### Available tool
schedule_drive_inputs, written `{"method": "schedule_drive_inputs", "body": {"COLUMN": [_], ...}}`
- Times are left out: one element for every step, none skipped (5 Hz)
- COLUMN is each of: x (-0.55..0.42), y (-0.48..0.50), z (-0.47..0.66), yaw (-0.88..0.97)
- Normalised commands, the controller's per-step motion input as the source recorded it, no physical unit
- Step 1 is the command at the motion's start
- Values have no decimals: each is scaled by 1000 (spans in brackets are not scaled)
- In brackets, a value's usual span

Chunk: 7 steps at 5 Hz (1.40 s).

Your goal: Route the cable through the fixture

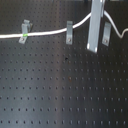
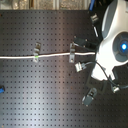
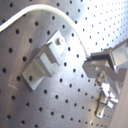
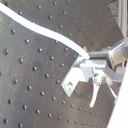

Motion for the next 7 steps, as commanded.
{"method": "schedule_drive_inputs", "body": {"x": [64,265,156,-7,-117,-213,-259], "y": [83,-295,-163,-23,-419,-187,-114], "z": [2,74,-1,11,270,12,69], "yaw": [-63,-183,-163,0,-46,17,20]}}
